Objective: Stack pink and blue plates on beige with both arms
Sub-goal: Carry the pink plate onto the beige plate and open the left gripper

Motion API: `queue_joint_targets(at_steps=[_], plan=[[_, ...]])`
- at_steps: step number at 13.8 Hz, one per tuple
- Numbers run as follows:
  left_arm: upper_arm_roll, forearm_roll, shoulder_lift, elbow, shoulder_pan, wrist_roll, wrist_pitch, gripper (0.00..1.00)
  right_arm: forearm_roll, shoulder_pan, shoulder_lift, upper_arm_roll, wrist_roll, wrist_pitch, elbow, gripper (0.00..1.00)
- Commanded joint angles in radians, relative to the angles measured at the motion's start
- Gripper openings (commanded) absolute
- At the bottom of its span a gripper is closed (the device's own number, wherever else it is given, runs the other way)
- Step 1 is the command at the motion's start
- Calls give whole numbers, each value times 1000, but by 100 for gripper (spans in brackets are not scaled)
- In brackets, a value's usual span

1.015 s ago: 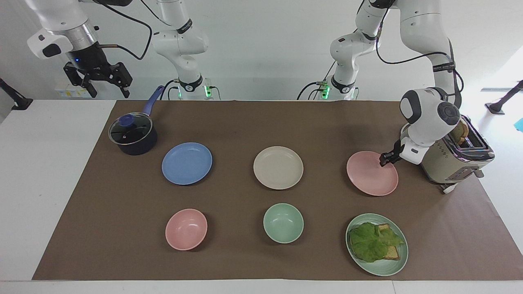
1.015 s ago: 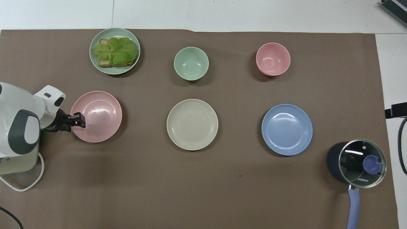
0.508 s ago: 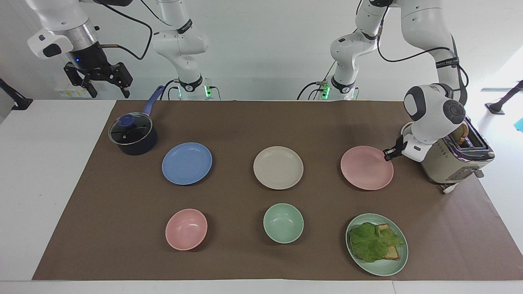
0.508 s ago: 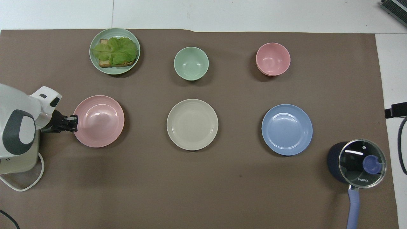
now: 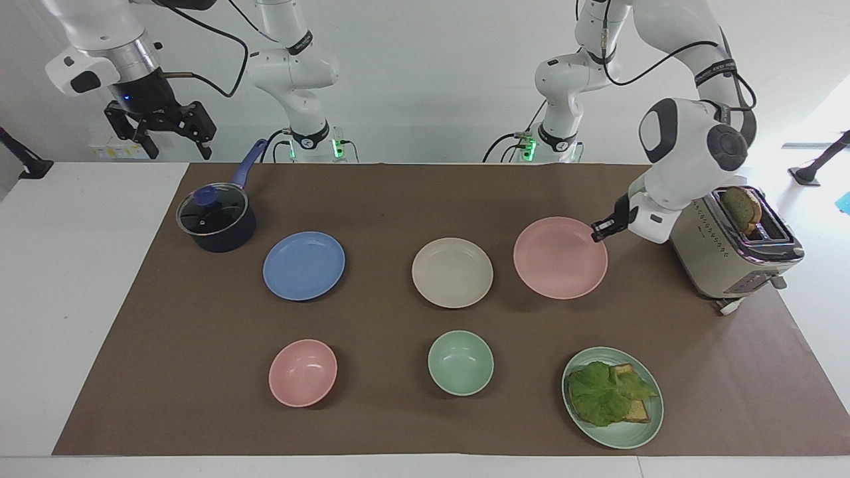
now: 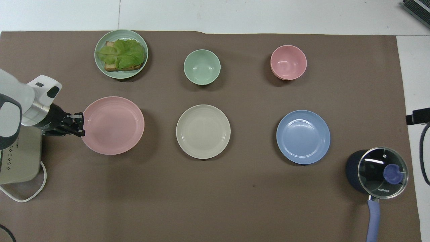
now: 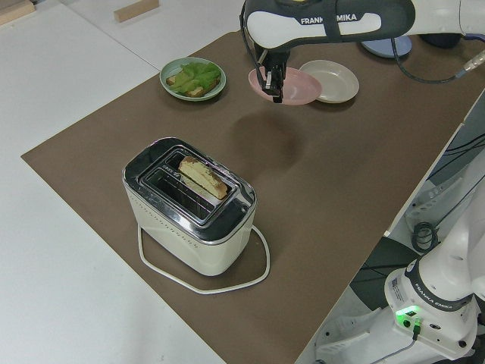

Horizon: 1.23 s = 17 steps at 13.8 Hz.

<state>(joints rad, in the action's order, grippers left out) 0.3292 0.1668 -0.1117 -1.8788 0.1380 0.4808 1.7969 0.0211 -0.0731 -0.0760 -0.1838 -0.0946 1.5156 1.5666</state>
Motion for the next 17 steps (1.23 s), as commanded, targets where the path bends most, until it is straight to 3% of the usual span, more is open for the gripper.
queue_joint_targets(at_steps=[1,8,13,17], plan=[[-16,51,18,-20,-102,102,56,0,-3,1,-4,4,15,17,6,100],[-18,155,0,-141,-316,374,361,0,-3,1,-4,4,15,17,6,100],[-19,157,-31,-220,-339,374,479,0,-3,1,-4,10,15,17,6,100],[-19,157,-31,-223,-334,371,481,0,-3,1,-4,10,15,17,6,100]])
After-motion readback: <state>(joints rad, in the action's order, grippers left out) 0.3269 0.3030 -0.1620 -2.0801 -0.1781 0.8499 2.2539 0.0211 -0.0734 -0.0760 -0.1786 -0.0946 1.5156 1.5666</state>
